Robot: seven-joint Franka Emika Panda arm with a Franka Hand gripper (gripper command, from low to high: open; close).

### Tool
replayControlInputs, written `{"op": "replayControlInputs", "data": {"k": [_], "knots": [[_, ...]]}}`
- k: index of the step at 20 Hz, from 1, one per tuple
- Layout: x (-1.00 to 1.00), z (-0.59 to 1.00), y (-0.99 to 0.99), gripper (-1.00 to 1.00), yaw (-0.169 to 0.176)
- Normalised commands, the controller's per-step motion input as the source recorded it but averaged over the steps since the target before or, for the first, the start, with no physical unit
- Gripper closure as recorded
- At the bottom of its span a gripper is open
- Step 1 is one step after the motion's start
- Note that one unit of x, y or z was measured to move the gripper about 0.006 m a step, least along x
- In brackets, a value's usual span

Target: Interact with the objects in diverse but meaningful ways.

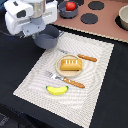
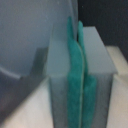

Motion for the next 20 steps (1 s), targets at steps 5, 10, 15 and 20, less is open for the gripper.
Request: {"op": "replayControlInputs", "data": {"k": [5,10,15,20], "knots": [[-0.29,-0.28,-0.12,1.0,-0.004],[-0.31,-0.27,-0.07,1.0,0.0],[-0.24,-0.02,-0.01,1.0,0.0],[-0.1,0.13,0.0,-1.0,-0.003]]}}
